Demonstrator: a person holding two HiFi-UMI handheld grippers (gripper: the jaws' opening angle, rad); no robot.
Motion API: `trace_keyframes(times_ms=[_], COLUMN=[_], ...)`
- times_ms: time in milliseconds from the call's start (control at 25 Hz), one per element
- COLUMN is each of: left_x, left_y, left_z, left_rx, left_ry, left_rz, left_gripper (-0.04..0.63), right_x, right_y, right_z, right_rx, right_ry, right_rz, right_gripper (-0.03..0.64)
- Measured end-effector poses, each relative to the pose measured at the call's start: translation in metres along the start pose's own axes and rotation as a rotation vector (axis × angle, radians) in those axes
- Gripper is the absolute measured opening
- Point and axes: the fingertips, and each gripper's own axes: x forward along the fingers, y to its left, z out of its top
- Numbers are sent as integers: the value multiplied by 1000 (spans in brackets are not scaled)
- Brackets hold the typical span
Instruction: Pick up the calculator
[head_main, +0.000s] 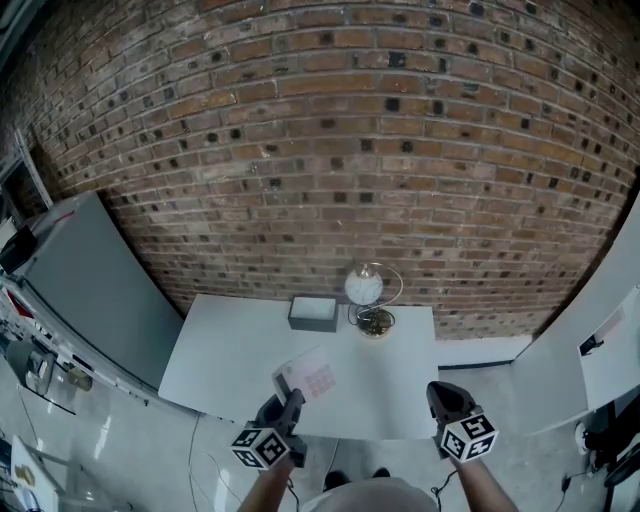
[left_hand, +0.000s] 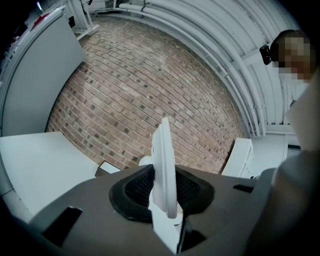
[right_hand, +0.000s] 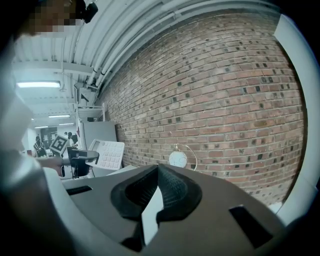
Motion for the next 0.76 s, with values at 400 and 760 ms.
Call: trace_keyframes(times_ms=[400, 760], left_x=[3, 7], left_y=[-4, -3], left_z=[-6, -4], left_rx=[-46, -46], left_ry=[7, 1], left_rz=[-24, -20], left_gripper=[114, 114], right_x=[-3, 2], right_y=[1, 2], right_z=[0, 1], right_rx=[-6, -9], right_ry=[7, 4], right_rz=[-5, 1], right_gripper=[11, 11])
